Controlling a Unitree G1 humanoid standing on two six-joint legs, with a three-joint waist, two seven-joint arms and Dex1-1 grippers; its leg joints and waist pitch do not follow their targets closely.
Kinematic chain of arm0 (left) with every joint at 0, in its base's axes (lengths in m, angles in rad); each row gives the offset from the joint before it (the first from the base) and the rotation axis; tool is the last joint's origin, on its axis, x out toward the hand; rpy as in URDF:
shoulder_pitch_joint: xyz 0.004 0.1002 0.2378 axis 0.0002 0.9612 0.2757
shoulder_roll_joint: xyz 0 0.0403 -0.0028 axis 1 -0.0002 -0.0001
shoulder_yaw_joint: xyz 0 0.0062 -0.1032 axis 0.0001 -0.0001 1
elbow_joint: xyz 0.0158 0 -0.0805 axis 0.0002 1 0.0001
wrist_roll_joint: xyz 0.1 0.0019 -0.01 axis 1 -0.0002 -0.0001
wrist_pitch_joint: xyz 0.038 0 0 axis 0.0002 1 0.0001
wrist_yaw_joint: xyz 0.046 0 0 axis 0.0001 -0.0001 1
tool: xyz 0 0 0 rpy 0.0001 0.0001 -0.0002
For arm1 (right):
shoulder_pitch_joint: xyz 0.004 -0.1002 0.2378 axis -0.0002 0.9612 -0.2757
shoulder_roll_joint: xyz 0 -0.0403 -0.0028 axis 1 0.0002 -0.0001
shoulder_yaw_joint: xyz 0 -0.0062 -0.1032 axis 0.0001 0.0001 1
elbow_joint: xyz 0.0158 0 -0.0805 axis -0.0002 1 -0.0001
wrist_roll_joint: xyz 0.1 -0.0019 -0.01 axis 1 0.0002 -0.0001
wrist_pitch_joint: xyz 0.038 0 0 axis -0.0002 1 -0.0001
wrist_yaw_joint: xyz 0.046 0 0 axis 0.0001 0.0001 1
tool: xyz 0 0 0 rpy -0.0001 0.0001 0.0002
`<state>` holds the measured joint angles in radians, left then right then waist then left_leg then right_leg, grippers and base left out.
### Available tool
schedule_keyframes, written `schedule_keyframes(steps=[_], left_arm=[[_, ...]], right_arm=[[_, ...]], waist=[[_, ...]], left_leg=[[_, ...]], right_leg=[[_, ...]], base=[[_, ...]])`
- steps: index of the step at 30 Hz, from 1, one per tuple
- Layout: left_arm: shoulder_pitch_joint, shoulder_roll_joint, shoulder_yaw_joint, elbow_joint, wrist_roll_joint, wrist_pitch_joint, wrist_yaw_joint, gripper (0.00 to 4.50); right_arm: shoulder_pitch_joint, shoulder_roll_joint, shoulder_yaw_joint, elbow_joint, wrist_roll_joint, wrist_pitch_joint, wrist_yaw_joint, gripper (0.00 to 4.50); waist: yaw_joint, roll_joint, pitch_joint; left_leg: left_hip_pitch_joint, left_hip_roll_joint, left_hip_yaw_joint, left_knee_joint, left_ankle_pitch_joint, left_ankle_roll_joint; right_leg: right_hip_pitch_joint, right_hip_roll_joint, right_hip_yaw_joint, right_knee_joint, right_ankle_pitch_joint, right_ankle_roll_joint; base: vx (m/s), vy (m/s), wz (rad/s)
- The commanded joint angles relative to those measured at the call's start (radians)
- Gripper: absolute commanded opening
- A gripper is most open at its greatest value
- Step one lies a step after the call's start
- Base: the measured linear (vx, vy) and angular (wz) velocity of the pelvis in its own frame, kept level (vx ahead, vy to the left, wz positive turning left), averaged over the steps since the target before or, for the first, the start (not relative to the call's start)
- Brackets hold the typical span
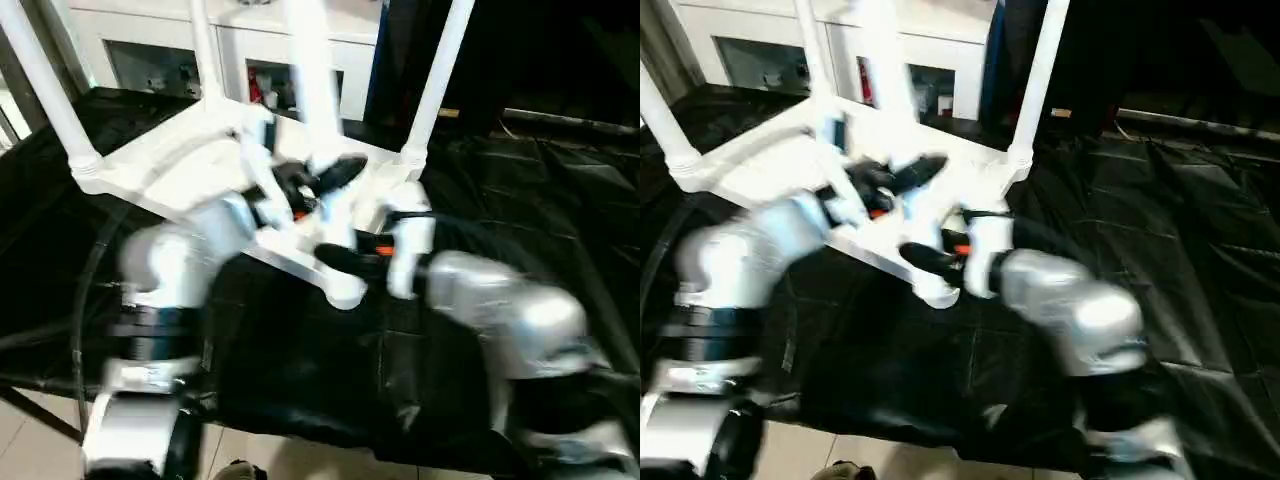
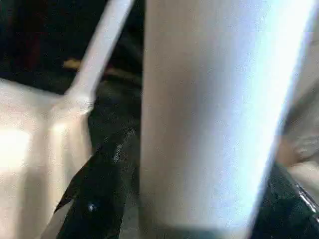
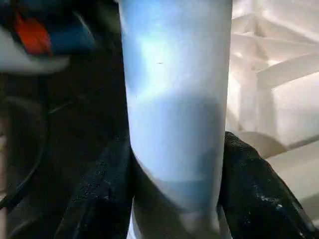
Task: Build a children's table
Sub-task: Pick table leg
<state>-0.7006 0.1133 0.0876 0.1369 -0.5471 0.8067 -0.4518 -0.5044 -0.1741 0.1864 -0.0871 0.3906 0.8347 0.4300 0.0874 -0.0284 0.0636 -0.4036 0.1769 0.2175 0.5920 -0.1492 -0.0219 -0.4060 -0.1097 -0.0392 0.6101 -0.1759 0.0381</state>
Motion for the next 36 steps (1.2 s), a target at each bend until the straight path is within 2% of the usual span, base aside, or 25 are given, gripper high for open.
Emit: schedule_keyframes(steps=[1,2,5,8,10,11,13,18,19,21,22,23,24,27,28,29,30,31,33,34,35,36], left_arm=[[0.014,0.002,-0.038,-0.015,0.058,-0.006,0.053,2.98],[0.016,-0.015,-0.026,-0.018,0.055,0.002,0.079,2.98],[0.012,-0.040,0.004,-0.016,0.052,0.014,0.130,2.98],[-0.006,-0.073,0.053,0.018,0.080,-0.038,0.235,2.62],[-0.012,-0.078,0.065,0.029,0.083,-0.055,0.254,2.49],[-0.014,-0.080,0.068,0.036,0.084,-0.066,0.259,2.35],[-0.019,-0.086,0.074,0.046,0.090,-0.083,0.273,2.24],[-0.031,-0.091,0.079,0.058,0.096,-0.102,0.283,2.02],[-0.037,-0.093,0.078,0.068,0.096,-0.121,0.274,2.01],[-0.040,-0.094,0.075,0.075,0.092,-0.131,0.265,2.00],[-0.043,-0.096,0.074,0.075,0.084,-0.134,0.254,2.00],[-0.047,-0.092,0.070,0.077,0.080,-0.137,0.235,1.99],[-0.048,-0.089,0.067,0.078,0.077,-0.138,0.223,1.98],[-0.051,-0.078,0.058,0.078,0.075,-0.136,0.198,1.98],[-0.048,-0.023,0.007,0.069,0.061,-0.099,0.082,1.98],[-0.048,-0.020,0.004,0.068,0.060,-0.097,0.075,1.98],[-0.045,0.000,-0.012,0.057,0.047,-0.079,0.030,1.98],[-0.043,0.034,-0.027,0.032,0.006,-0.038,-0.056,1.98],[-0.042,0.052,-0.035,0.021,-0.011,-0.019,-0.099,1.98],[-0.040,0.084,-0.045,-0.002,-0.049,0.012,-0.176,1.98],[-0.040,0.087,-0.047,-0.006,-0.055,0.015,-0.187,1.98],[-0.039,0.102,-0.050,-0.023,-0.082,0.027,-0.232,1.97]], right_arm=[[-0.033,-0.006,0.032,0.024,-0.081,-0.047,-0.065,1.95],[-0.041,-0.004,0.050,0.035,-0.111,-0.062,-0.085,1.95],[-0.053,0.015,0.051,0.052,-0.128,-0.070,-0.113,1.95],[-0.066,0.053,0.038,0.064,-0.153,-0.075,-0.174,1.95],[-0.069,0.064,0.032,0.072,-0.160,-0.079,-0.189,1.95],[-0.071,0.068,0.032,0.079,-0.164,-0.085,-0.193,1.94],[-0.074,0.073,0.032,0.090,-0.171,-0.097,-0.197,1.94],[-0.075,0.087,0.026,0.090,-0.182,-0.113,-0.203,1.93],[-0.075,0.092,0.024,0.092,-0.183,-0.149,-0.195,1.93],[-0.074,0.095,0.021,0.091,-0.180,-0.162,-0.188,1.93],[-0.072,0.100,0.008,0.087,-0.168,-0.160,-0.190,1.93],[-0.069,0.101,-0.008,0.080,-0.146,-0.154,-0.175,2.49],[-0.067,0.098,-0.015,0.075,-0.133,-0.153,-0.161,2.63],[-0.064,0.085,-0.025,0.065,-0.110,-0.138,-0.129,2.75],[-0.057,0.036,-0.051,0.042,-0.049,-0.083,-0.038,2.90],[-0.057,0.033,-0.053,0.041,-0.045,-0.080,-0.033,3.03],[-0.053,0.011,-0.060,0.029,-0.013,-0.047,0.006,3.03],[-0.045,-0.035,-0.071,0.000,0.049,0.015,0.089,3.03],[-0.042,-0.056,-0.077,-0.010,0.078,0.046,0.124,3.03],[-0.036,-0.092,-0.079,-0.027,0.101,0.066,0.170,3.03],[-0.036,-0.095,-0.080,-0.028,0.106,0.071,0.174,3.03],[-0.035,-0.108,-0.085,-0.032,0.125,0.094,0.189,3.03]], waist=[[-0.001,-0.002,-0.078],[0.000,-0.003,-0.078],[-0.002,-0.002,-0.078],[-0.002,-0.008,-0.078],[-0.002,-0.005,-0.078],[-0.003,0.001,-0.078],[-0.003,0.001,-0.078],[-0.004,0.003,-0.079],[-0.004,0.007,-0.079],[-0.004,0.004,-0.080],[-0.006,0.004,-0.079],[-0.006,0.004,-0.079],[-0.005,0.000,-0.080],[-0.003,0.002,-0.080],[-0.001,0.008,-0.080],[0.001,0.009,-0.082],[0.000,0.009,-0.079],[0.003,0.016,-0.081],[0.003,0.015,-0.081],[0.005,0.008,-0.081],[0.005,0.010,-0.081],[0.003,0.001,-0.080]], left_leg=[[0.035,0.042,-0.034,-0.077,-0.272,-0.103],[0.035,0.041,-0.034,-0.077,-0.271,-0.104],[0.035,0.040,-0.033,-0.075,-0.275,-0.103],[0.034,0.040,-0.033,-0.075,-0.274,-0.090],[0.033,0.040,-0.034,-0.075,-0.279,-0.090],[0.034,0.038,-0.034,-0.076,-0.287,-0.094],[0.035,0.038,-0.036,-0.076,-0.298,-0.100],[0.035,0.038,-0.036,-0.076,-0.295,-0.099],[0.035,0.038,-0.037,-0.076,-0.293,-0.099],[0.035,0.038,-0.035,-0.075,-0.294,-0.097],[0.036,0.039,-0.035,-0.075,-0.296,-0.095],[0.034,0.038,-0.036,-0.075,-0.292,-0.094],[0.035,0.039,-0.035,-0.074,-0.289,-0.088],[0.036,0.039,-0.035,-0.075,-0.288,-0.082],[0.038,0.037,-0.037,-0.076,-0.289,-0.081],[0.040,0.038,-0.037,-0.074,-0.284,-0.079],[0.037,0.037,-0.036,-0.075,-0.277,-0.078],[0.041,0.038,-0.035,-0.074,-0.271,-0.077],[0.039,0.038,-0.034,-0.073,-0.263,-0.075],[0.038,0.039,-0.033,-0.072,-0.251,-0.073],[0.038,0.039,-0.033,-0.073,-0.249,-0.074],[0.037,0.038,-0.031,-0.071,-0.245,-0.071]], right_leg=[[0.027,-0.028,0.028,-0.074,-0.262,-0.113],[0.027,-0.027,0.028,-0.074,-0.260,-0.111],[0.028,-0.025,0.029,-0.071,-0.239,-0.116],[0.030,-0.025,0.027,-0.072,-0.228,-0.115],[0.029,-0.025,0.028,-0.074,-0.239,-0.106],[0.028,-0.024,0.028,-0.077,-0.247,-0.095],[0.028,-0.024,0.027,-0.076,-0.253,-0.087],[0.029,-0.022,0.027,-0.074,-0.220,-0.095],[0.029,-0.023,0.027,-0.073,-0.214,-0.097],[0.029,-0.023,0.028,-0.074,-0.206,-0.100],[0.029,-0.022,0.028,-0.073,-0.207,-0.102],[0.030,-0.022,0.027,-0.072,-0.203,-0.105],[0.030,-0.022,0.027,-0.071,-0.201,-0.108],[0.032,-0.023,0.028,-0.071,-0.204,-0.105],[0.033,-0.020,0.026,-0.073,-0.197,-0.105],[0.033,-0.020,0.026,-0.069,-0.187,-0.108],[0.034,-0.019,0.026,-0.068,-0.172,-0.117],[0.033,-0.020,0.027,-0.064,-0.154,-0.132],[0.036,-0.020,0.026,-0.061,-0.131,-0.159],[0.039,-0.022,0.025,-0.059,-0.125,-0.174],[0.038,-0.024,0.025,-0.059,-0.128,-0.182],[0.039,-0.024,0.025,-0.059,-0.134,-0.191]], base=[[0.000,0.000,0.00],[0.000,0.000,0.00],[0.000,0.000,0.00],[0.000,0.000,0.00],[0.000,0.000,0.00],[0.000,0.000,0.00],[0.000,0.000,0.00],[0.000,0.000,0.00],[0.000,0.000,0.00],[0.000,0.000,0.00],[0.000,0.000,0.00],[0.000,0.000,0.00],[0.000,0.000,0.00],[0.000,0.000,0.00],[0.000,0.000,0.00],[0.000,0.000,0.00],[0.000,0.000,0.00],[0.000,0.000,0.00],[0.000,0.000,0.00],[0.000,0.000,0.00],[0.000,0.000,0.00],[0.000,0.000,0.00]])
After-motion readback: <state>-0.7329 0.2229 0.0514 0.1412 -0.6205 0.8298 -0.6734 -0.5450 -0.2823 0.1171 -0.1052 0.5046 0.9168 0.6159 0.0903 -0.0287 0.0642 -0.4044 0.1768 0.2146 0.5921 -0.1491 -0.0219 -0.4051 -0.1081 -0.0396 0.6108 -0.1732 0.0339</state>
